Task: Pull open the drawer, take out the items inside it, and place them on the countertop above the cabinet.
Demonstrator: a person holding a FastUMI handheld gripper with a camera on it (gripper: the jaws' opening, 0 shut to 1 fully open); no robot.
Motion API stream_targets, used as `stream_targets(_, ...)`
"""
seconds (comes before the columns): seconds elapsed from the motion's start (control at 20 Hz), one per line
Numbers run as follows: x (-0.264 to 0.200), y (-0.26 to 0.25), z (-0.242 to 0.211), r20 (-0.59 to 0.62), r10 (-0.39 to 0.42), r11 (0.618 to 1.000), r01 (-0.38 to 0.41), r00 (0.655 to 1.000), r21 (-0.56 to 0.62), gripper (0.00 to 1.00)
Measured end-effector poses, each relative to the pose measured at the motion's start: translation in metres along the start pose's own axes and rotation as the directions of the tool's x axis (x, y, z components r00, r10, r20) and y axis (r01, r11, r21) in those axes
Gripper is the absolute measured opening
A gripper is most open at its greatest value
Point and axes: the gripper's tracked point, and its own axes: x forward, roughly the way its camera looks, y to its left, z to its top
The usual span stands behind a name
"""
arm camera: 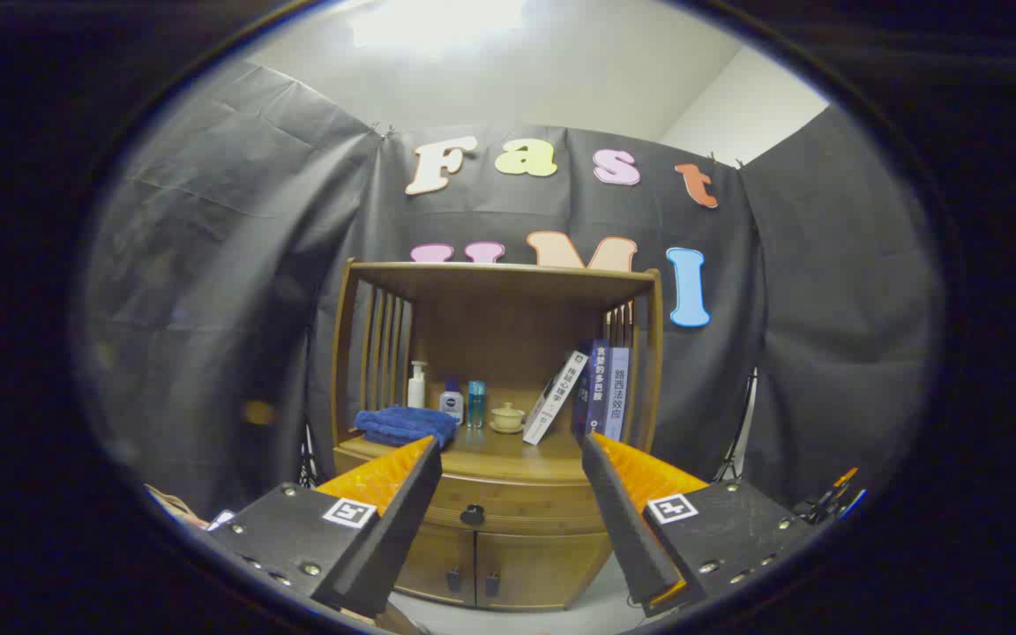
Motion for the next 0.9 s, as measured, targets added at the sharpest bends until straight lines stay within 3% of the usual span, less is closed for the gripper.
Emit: stream_targets(0.9,-0.002,-0.003,-0.016,-0.035,-0.012,1.0,0.012,0.999,-0.016,0.96)
